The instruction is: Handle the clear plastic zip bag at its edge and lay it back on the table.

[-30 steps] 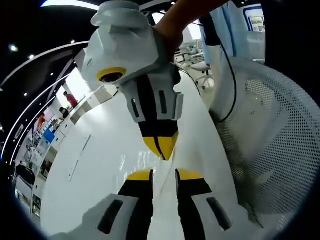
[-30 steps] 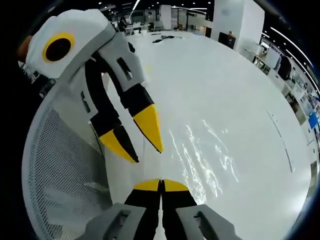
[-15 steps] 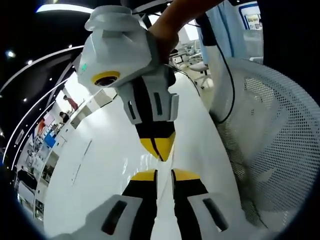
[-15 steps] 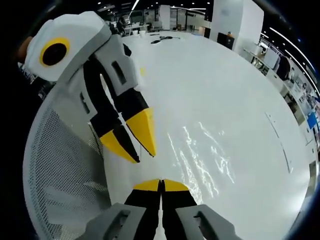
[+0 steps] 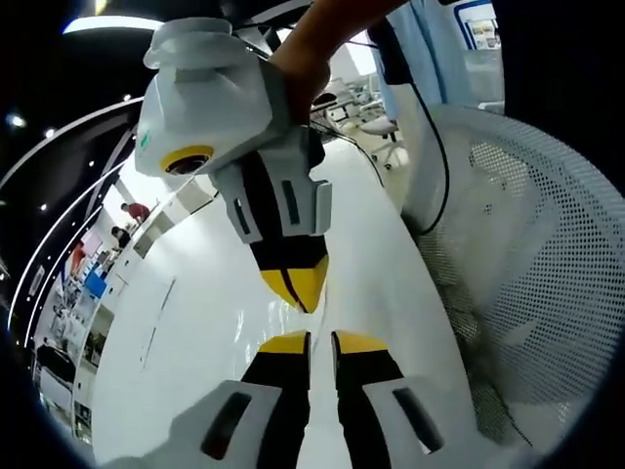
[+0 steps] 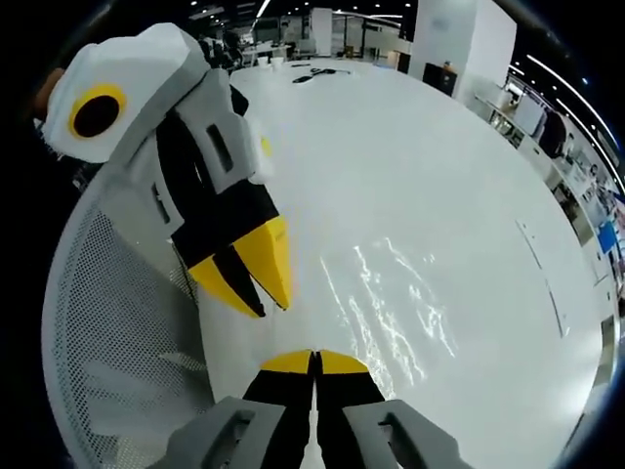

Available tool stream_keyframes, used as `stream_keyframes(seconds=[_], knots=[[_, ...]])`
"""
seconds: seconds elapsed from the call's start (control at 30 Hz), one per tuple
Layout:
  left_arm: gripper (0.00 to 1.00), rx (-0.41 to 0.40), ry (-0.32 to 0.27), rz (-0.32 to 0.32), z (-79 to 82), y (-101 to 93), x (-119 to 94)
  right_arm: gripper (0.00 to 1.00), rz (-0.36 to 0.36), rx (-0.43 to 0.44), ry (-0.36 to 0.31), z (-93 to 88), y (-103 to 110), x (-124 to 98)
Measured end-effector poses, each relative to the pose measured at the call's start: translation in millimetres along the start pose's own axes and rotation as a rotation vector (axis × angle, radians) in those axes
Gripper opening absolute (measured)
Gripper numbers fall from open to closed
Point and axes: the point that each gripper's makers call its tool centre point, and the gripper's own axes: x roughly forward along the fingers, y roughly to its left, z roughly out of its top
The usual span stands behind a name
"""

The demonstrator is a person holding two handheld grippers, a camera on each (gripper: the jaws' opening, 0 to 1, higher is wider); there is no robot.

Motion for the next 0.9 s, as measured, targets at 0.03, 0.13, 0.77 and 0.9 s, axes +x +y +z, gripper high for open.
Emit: stream_keyframes(seconds=[0.03, 0.13, 0.77, 0.9], knots=[[0.08, 0.003, 0.007, -0.002, -1.4, -0.6, 0.6, 0.00, 0.002, -0.001, -0.003, 0.3, 0.9, -0.5], [0.07, 0.004, 0.014, -0.010, -1.5, -2.3, 1.8, 0.00, 0.001, -0.008, -0.006, 0.7, 0.8, -0.8], [0.00, 0.009, 0.033, 0.000, -0.6, -0.3, 2.4, 0.00, -0.072, -0.038, -0.076, 16.5, -13.0, -12.7], [0.00, 0.019, 0.039, -0.002, -0.1, -2.3, 2.9, 0.00, -0.094, -0.051, -0.091, 17.7, -13.6, -16.0]])
